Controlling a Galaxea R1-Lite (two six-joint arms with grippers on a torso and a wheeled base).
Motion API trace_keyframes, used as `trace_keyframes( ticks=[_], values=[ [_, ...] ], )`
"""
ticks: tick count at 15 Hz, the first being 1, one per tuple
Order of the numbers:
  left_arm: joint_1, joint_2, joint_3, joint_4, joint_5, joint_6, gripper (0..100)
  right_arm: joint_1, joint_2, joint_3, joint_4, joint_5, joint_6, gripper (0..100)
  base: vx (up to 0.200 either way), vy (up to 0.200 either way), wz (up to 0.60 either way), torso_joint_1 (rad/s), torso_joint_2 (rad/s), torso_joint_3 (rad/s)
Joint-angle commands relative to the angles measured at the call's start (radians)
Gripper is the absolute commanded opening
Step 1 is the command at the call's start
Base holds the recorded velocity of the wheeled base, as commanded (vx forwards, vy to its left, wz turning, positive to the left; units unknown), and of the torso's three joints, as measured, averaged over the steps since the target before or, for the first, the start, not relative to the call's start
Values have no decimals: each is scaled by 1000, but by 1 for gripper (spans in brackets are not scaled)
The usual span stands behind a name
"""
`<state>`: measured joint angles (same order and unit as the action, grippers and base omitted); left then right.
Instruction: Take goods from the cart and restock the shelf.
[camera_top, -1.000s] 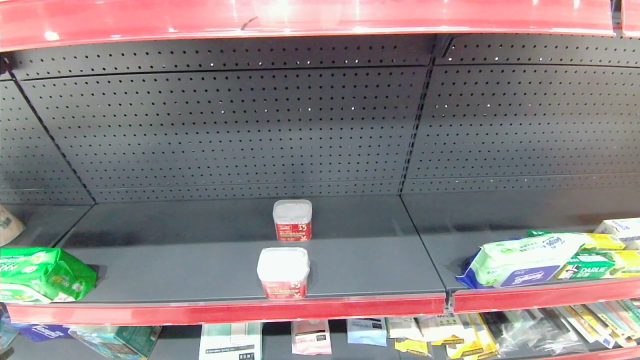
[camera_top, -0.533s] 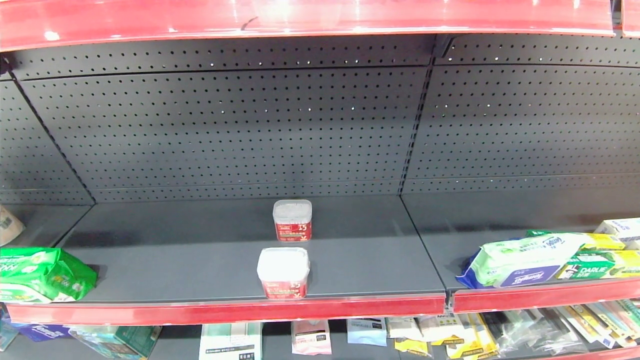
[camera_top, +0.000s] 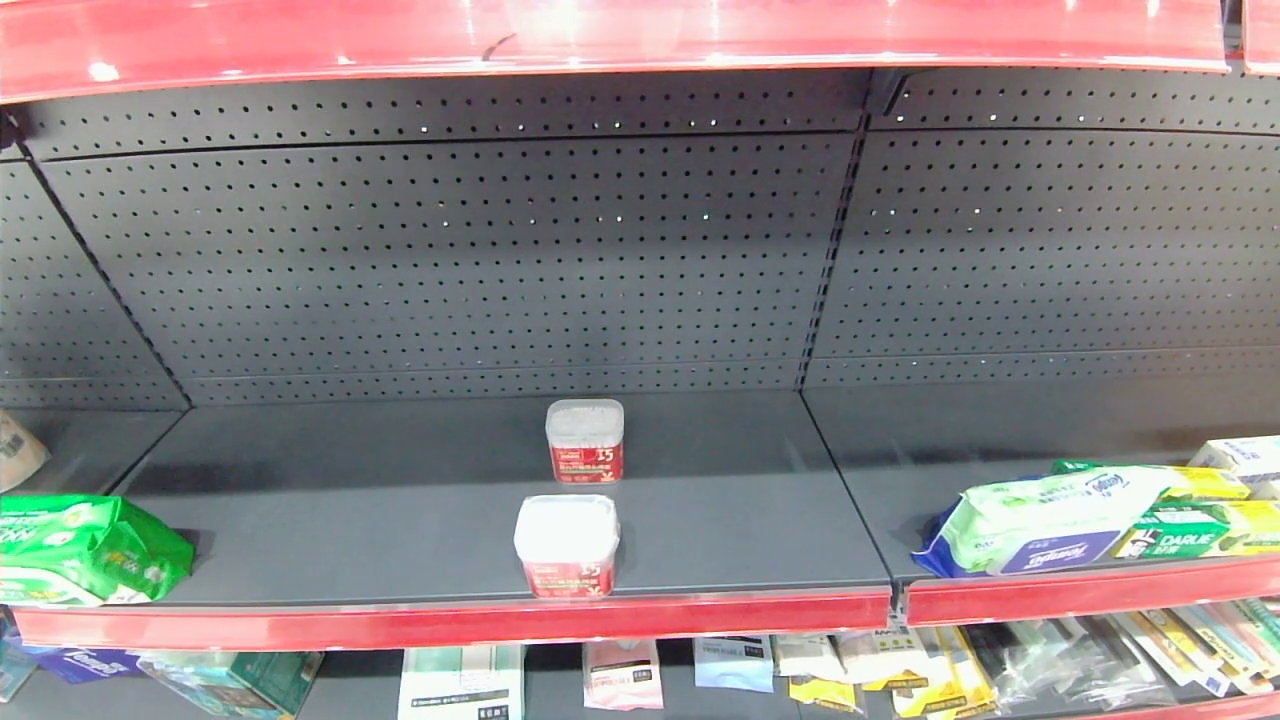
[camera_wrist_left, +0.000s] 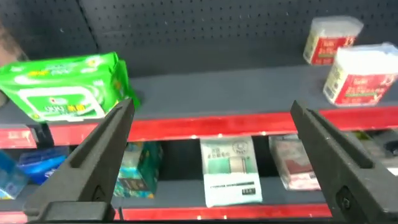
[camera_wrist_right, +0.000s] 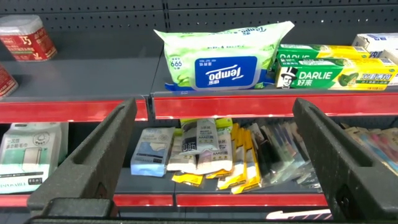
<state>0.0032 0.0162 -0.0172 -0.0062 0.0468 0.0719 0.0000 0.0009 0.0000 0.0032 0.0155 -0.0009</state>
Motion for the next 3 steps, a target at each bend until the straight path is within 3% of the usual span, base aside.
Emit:
trace_keyframes(
  ticks=[1,3],
  values=[
    [-6,-16,3,-5,5,0,100,0,1,0,0,0,-1,100,0,0,0,0,0,0],
    [-6,-16,3,-5,7,0,100,0,1,0,0,0,-1,100,0,0,0,0,0,0]
  ],
)
